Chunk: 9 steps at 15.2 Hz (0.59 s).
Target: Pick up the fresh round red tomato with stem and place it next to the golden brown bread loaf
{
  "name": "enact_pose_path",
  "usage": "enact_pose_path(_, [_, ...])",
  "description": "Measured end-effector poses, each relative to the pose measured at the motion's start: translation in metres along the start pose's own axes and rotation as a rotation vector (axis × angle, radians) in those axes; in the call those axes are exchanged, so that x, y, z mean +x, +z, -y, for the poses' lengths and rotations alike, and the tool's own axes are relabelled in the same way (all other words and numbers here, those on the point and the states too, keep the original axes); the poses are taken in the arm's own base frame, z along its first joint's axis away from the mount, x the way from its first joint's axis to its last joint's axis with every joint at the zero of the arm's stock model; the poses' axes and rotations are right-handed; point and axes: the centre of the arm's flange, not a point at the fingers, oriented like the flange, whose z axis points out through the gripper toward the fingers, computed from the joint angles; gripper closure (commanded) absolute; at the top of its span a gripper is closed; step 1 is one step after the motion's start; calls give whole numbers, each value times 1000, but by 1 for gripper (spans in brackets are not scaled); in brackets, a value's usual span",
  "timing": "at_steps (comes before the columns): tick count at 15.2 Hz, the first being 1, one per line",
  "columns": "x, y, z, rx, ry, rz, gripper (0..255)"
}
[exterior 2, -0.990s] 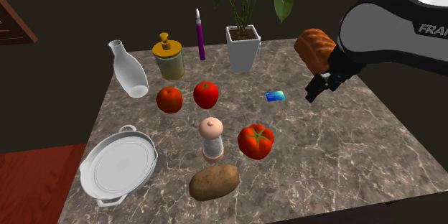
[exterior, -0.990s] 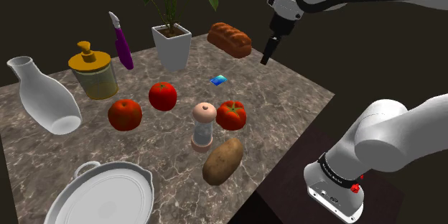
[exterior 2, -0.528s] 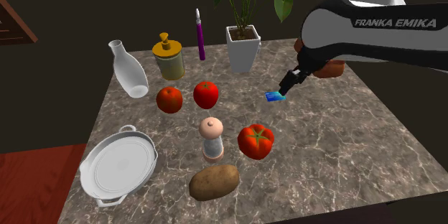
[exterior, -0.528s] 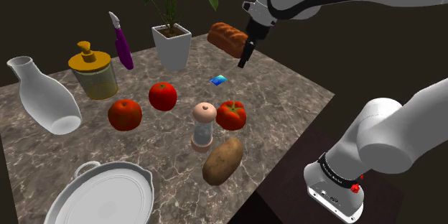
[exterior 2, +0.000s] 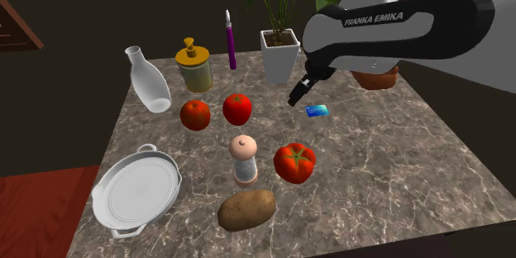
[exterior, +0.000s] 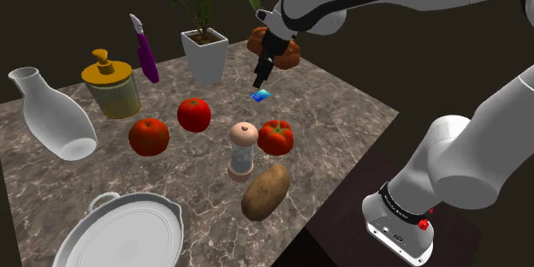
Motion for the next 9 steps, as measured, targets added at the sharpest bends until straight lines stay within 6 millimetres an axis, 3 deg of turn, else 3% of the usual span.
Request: enact_pose_path(9, [84,54,22,83,-240,-109,0])
